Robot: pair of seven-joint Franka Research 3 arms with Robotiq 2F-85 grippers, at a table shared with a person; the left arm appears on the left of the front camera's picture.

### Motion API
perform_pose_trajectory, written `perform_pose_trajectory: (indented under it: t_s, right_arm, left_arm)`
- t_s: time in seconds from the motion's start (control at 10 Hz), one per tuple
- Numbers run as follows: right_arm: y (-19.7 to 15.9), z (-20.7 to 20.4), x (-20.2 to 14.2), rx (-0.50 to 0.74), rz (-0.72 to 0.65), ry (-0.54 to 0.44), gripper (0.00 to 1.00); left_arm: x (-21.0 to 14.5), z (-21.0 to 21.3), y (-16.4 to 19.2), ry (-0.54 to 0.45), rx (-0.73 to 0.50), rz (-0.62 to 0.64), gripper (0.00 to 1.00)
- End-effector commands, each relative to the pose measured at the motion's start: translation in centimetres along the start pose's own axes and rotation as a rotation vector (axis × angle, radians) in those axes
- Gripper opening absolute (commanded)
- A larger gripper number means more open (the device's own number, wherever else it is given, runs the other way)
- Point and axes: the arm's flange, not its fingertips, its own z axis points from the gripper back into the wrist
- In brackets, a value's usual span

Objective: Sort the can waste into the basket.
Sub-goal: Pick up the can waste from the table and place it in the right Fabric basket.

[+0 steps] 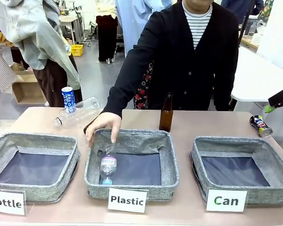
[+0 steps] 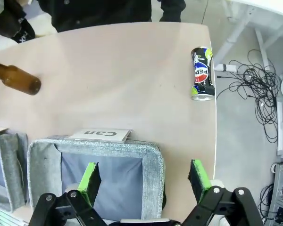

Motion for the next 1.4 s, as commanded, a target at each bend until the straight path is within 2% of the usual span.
perform_pose_trajectory:
  t_s: [0.0, 0.2, 0.5, 0.7, 0.9, 1.3]
  right_arm:
    - [0.2, -0.2, 0.1, -0.005, 0.004, 0.002, 1.00]
    - [-1.4, -1.4, 4.7, -0.024, 0.225, -0.074, 1.00]
    - [-2.1, -2.2, 8.7, -0.098, 0.341, -0.037, 1.00]
    - [-2.5, -3.7, 11.0, -0.164, 0.337, -0.032, 1.00]
    - [-4.4, -7.2, 12.6, -0.111, 0.299, -0.025, 1.00]
    - [-8.4, -13.1, 11.9, -0.018, 0.206, -0.043, 1.00]
  left_arm:
    - [0.1, 0.0, 0.0, -0.017, -0.016, -0.024, 1.00]
    - [0.1, 0.0, 0.0, -0.017, -0.016, -0.024, 1.00]
    - [0.1, 0.0, 0.0, -0.017, -0.016, -0.024, 1.00]
    - [0.1, 0.0, 0.0, -0.017, -0.016, -0.024, 1.00]
    - [0.1, 0.0, 0.0, -0.017, -0.016, -0.024, 1.00]
    - [0.1, 0.0, 0.0, -0.017, -0.016, -0.024, 1.00]
